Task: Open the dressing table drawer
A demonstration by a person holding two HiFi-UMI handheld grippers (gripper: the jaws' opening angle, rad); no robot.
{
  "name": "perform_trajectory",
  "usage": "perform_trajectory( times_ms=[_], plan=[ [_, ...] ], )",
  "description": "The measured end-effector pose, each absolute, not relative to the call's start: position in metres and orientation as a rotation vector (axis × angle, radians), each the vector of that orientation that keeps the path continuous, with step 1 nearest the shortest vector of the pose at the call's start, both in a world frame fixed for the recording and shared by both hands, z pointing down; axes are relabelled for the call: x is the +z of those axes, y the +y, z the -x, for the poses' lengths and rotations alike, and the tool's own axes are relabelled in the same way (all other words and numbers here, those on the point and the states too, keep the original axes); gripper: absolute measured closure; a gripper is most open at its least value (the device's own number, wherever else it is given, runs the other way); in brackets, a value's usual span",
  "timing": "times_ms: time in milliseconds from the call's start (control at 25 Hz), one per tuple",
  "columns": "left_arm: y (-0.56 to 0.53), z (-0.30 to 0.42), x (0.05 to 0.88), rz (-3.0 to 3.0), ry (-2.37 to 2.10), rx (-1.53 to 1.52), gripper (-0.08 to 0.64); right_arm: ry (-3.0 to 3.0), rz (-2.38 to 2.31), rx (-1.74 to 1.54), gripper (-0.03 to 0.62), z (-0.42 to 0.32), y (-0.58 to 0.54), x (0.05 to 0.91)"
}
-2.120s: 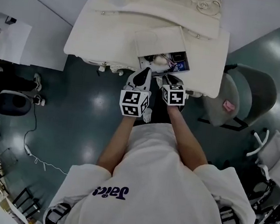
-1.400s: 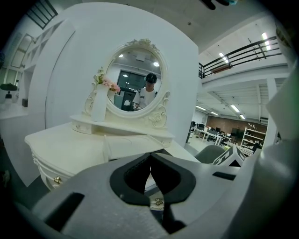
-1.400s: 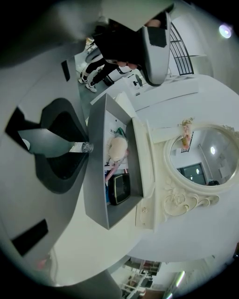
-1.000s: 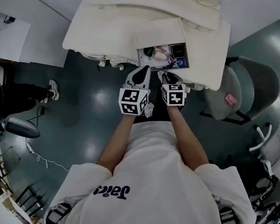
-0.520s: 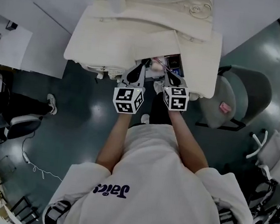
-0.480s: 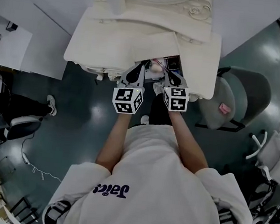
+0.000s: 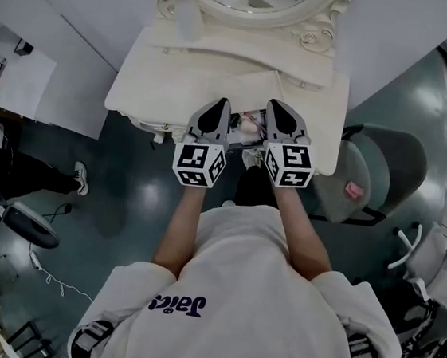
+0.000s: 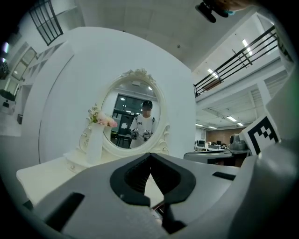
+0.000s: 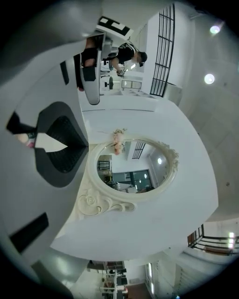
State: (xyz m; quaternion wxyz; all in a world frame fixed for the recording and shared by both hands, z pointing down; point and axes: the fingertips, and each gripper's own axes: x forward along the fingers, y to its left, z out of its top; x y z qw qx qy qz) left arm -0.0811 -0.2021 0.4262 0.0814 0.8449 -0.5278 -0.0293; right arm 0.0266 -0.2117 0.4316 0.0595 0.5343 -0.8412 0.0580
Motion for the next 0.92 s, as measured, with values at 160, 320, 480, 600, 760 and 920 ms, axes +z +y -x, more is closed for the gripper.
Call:
perform_trajectory(
  times_ms=[160,320,480,600,760,920],
  plan=[
    [-0.207,0.086,0.406,-2.535,-1.64,-0.12,0.545,-2.581,-1.641,0.108,0.583,-0.026,-0.217,0.408],
    [-0.212,0.087,0.4,-2.539,-1.657,-0.125,0.545,-2.586,-1.656,0.098,0.583,-0.029,-0.225,0.403],
    [-0.216,0.084,0.404,-2.538,-1.65,-0.103,0.545,-2.596,-1.648,0.117,0.583,-0.03,-0.23,0.404],
    [-0.22,0.079,0.409,-2.538,-1.644,-0.075,0.545,-2.601,-1.625,0.153,0.583,-0.032,-0.234,0.411],
    [-0.224,0.074,0.409,-2.545,-1.636,-0.076,0.545,-2.595,-1.621,0.158,0.583,-0.038,-0.238,0.412],
    [-0.23,0.075,0.406,-2.536,-1.641,-0.083,0.545,-2.612,-1.594,0.145,0.583,-0.038,-0.246,0.407]
  ],
)
